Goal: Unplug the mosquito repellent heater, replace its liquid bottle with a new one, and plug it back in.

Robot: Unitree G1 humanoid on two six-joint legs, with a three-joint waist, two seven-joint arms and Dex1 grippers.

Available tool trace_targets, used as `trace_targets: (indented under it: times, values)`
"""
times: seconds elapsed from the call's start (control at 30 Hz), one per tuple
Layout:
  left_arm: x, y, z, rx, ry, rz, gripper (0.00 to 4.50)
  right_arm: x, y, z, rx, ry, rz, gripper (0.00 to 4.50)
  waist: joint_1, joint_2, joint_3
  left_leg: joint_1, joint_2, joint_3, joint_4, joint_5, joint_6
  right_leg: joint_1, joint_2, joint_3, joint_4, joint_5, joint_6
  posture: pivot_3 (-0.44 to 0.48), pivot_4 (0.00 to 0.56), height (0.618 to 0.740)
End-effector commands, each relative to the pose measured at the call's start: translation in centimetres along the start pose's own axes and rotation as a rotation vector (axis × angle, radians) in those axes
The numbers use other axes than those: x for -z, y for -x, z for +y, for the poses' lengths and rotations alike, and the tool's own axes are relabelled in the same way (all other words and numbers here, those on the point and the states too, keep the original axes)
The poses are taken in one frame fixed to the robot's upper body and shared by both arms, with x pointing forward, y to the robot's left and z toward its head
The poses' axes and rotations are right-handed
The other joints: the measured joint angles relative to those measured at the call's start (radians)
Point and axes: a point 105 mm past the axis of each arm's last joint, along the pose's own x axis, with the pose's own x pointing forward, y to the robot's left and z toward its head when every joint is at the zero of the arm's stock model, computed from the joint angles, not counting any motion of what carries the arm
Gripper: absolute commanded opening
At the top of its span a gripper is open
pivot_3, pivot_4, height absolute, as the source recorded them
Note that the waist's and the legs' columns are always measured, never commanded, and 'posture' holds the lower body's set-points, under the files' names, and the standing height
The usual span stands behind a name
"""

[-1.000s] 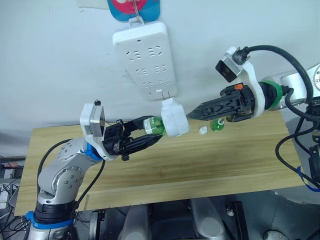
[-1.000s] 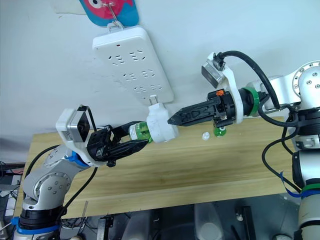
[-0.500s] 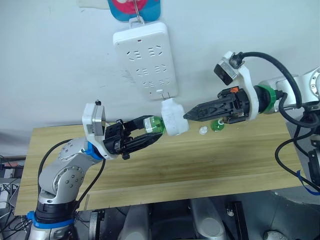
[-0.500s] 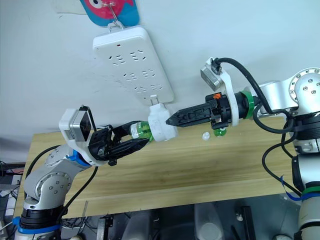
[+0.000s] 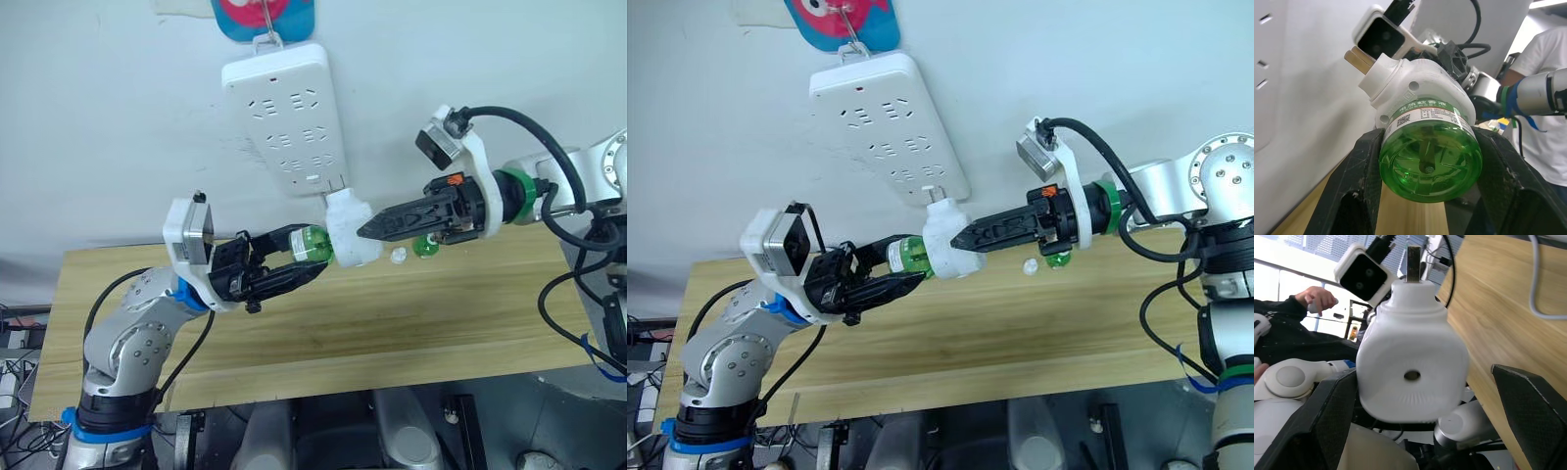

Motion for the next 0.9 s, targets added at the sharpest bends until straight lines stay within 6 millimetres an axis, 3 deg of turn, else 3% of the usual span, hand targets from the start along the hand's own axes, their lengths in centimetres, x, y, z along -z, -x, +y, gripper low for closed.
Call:
trace_targets:
  times: [0.03, 0.47, 0.57, 0.67, 0.9]
  values:
    - [-0.48, -0.47, -0.52, 0.038, -0.020, -0.026, 2.33, -0.56, -0.02, 1.16, -0.037, 0.034, -0.007, 4.48, 0.000, 0.000, 0.000, 0.000, 0.000, 0.000, 0.000, 0.000, 0.000, 0.000, 0.000, 0.000, 0.000, 0.000, 0.000, -0.228, 0.338, 0.740]
    - [-0.56, -0.67, -0.25, 0.039, -0.030, -0.033, 2.33, -0.67, -0.44, 1.67, -0.078, 0.042, 0.002, 4.48, 0.000, 0.000, 0.000, 0.000, 0.000, 0.000, 0.000, 0.000, 0.000, 0.000, 0.000, 0.000, 0.000, 0.000, 0.000, -0.227, 0.340, 0.740]
    - [-0.56, -0.69, -0.22, 0.038, -0.032, -0.035, 2.33, -0.64, -0.46, 1.75, -0.083, 0.043, 0.006, 3.94, 0.000, 0.000, 0.000, 0.000, 0.000, 0.000, 0.000, 0.000, 0.000, 0.000, 0.000, 0.000, 0.000, 0.000, 0.000, -0.227, 0.340, 0.740]
    - [-0.56, -0.73, -0.20, 0.038, -0.033, -0.036, 2.33, -0.65, -0.46, 1.86, -0.089, 0.046, 0.007, 3.00, 0.000, 0.000, 0.000, 0.000, 0.000, 0.000, 0.000, 0.000, 0.000, 0.000, 0.000, 0.000, 0.000, 0.000, 0.000, -0.228, 0.340, 0.740]
    - [-0.77, -0.84, 0.04, 0.025, -0.024, -0.051, 2.33, -0.80, -0.48, 1.88, -0.092, 0.046, 0.000, 2.96, 0.000, 0.000, 0.000, 0.000, 0.000, 0.000, 0.000, 0.000, 0.000, 0.000, 0.000, 0.000, 0.000, 0.000, 0.000, -0.228, 0.340, 0.740]
